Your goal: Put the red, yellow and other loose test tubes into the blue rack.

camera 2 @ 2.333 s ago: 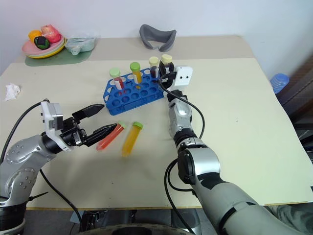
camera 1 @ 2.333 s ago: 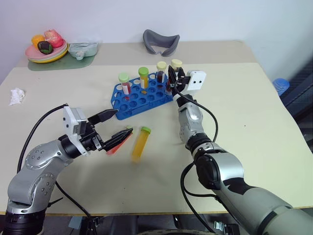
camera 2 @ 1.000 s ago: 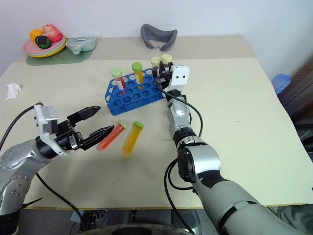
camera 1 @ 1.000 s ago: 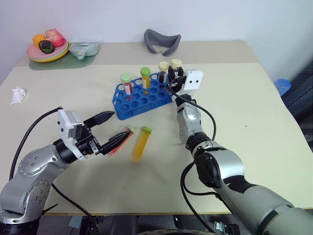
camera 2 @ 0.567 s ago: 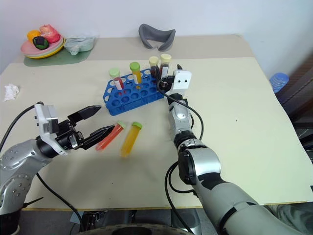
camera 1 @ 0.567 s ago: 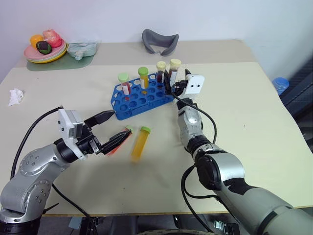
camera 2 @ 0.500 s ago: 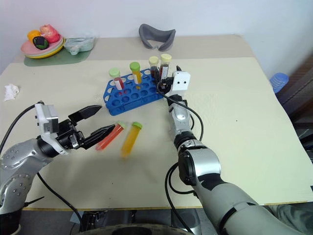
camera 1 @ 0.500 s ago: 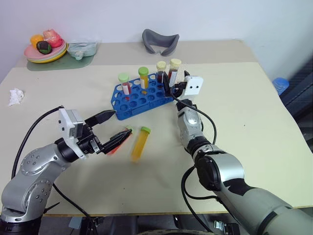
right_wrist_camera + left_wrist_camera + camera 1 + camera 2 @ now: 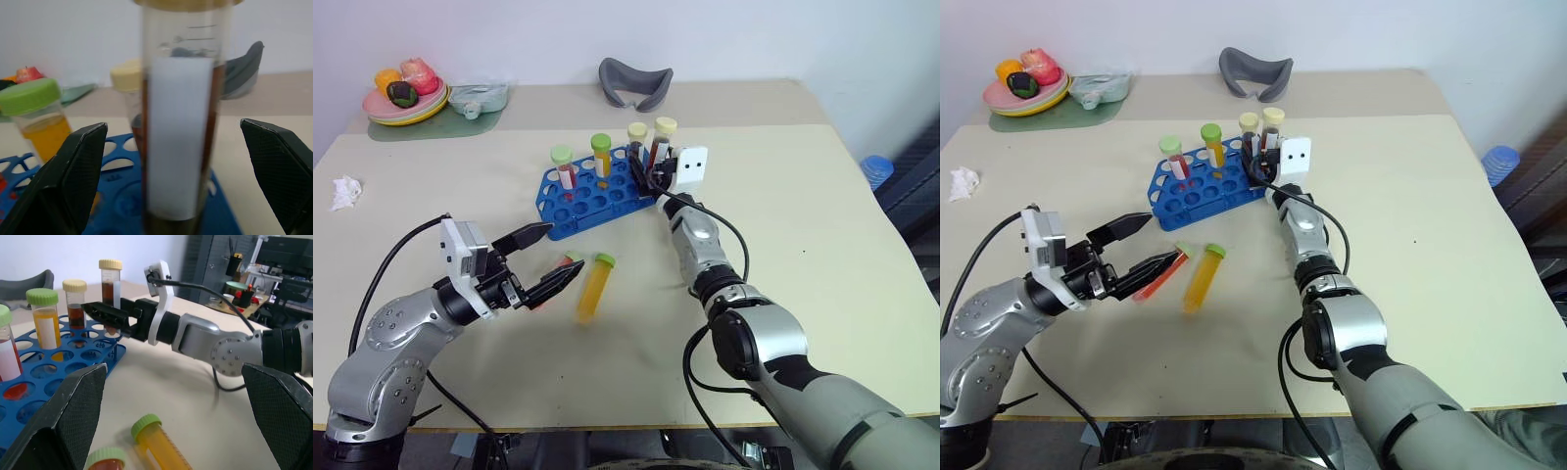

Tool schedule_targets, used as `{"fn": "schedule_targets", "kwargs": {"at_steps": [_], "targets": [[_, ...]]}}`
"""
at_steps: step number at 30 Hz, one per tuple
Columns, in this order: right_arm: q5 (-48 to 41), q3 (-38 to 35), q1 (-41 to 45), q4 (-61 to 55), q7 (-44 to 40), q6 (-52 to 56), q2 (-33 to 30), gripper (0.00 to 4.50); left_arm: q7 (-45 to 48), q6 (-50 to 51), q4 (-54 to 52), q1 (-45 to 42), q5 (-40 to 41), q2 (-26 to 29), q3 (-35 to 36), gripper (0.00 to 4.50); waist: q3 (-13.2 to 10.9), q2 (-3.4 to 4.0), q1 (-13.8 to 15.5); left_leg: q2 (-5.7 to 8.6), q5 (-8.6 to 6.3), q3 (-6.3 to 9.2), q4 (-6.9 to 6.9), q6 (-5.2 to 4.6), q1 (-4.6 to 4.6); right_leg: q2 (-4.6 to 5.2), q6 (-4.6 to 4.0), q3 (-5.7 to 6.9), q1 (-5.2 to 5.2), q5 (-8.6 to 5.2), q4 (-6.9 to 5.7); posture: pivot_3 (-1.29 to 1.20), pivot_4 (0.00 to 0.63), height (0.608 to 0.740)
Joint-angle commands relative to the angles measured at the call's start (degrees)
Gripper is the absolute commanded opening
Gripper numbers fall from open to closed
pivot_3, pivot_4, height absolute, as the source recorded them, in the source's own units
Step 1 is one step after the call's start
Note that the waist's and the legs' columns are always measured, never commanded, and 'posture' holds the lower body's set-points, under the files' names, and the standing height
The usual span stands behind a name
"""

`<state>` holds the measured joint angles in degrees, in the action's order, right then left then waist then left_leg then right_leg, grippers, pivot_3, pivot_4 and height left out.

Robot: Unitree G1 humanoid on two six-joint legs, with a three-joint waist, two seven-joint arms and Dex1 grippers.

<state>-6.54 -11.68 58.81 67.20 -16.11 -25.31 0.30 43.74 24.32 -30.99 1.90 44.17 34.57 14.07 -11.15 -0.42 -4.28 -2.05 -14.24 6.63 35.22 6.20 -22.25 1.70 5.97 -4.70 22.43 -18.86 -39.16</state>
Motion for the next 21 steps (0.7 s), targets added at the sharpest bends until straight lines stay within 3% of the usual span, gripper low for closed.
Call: {"fn": "schedule_targets", "kwargs": {"at_steps": [1, 11, 14, 19, 20, 21], "targets": [[-1.49, -0.05, 2.61, -4.35, -1.88, 2.77, -1.37, 4.45, 0.09, -1.25, -0.72, -0.48, -0.40, -0.47, -0.20, 4.50, 0.00, 0.00, 0.00, 0.00, 0.00, 0.00, 0.00, 0.00, -0.01, 0.00, 0.00, 0.00, 0.02, 0.00, 0.00, 0.00, 0.150, 0.740], [-1.59, 1.47, 0.40, -9.36, -3.87, 7.05, -2.46, 4.45, 0.13, -1.64, -0.35, -0.90, -1.31, -1.63, -0.99, 4.50, 0.00, 0.00, 0.03, 0.00, 0.00, 0.00, 0.00, 0.00, -0.04, 0.00, 0.00, 0.00, 0.04, 0.00, 0.00, 0.00, 0.150, 0.740], [-1.68, 1.86, -0.64, -10.77, -4.05, 7.59, -2.28, 3.71, 0.27, -1.75, -0.07, -1.11, -1.46, -1.66, -1.12, 4.50, 0.00, 0.00, 0.07, 0.00, 0.00, 0.00, 0.00, 0.00, -0.04, 0.00, 0.00, 0.00, 0.04, 0.00, 0.00, 0.00, 0.150, 0.740], [-1.78, 2.47, -1.88, -12.74, -4.12, 8.28, -2.22, 1.30, 0.48, -1.97, 0.38, -1.47, -1.51, -1.53, -1.37, 4.50, 0.00, 0.00, 0.08, 0.00, 0.00, 0.00, 0.00, 0.00, -0.05, 0.00, 0.00, 0.00, 0.05, 0.00, 0.00, 0.00, 0.150, 0.740], [-1.81, 2.57, -2.12, -13.12, -4.12, 8.41, -2.24, 0.92, 0.51, -2.01, 0.39, -1.47, -1.51, -1.51, -1.39, 4.50, 0.00, 0.00, 0.12, 0.00, 0.00, 0.00, 0.00, 0.00, -0.05, 0.00, 0.00, 0.00, 0.05, 0.00, 0.00, 0.00, 0.150, 0.740], [-1.83, 2.63, -2.38, -13.48, -4.11, 8.51, -2.27, 0.85, 0.54, -2.02, 0.44, -1.53, -1.53, -1.51, -1.43, 4.50, 0.00, 0.00, 0.12, 0.00, 0.00, 0.00, 0.01, 0.00, -0.06, 0.00, 0.00, 0.00, 0.05, 0.00, 0.00, 0.00, 0.150, 0.740]]}}
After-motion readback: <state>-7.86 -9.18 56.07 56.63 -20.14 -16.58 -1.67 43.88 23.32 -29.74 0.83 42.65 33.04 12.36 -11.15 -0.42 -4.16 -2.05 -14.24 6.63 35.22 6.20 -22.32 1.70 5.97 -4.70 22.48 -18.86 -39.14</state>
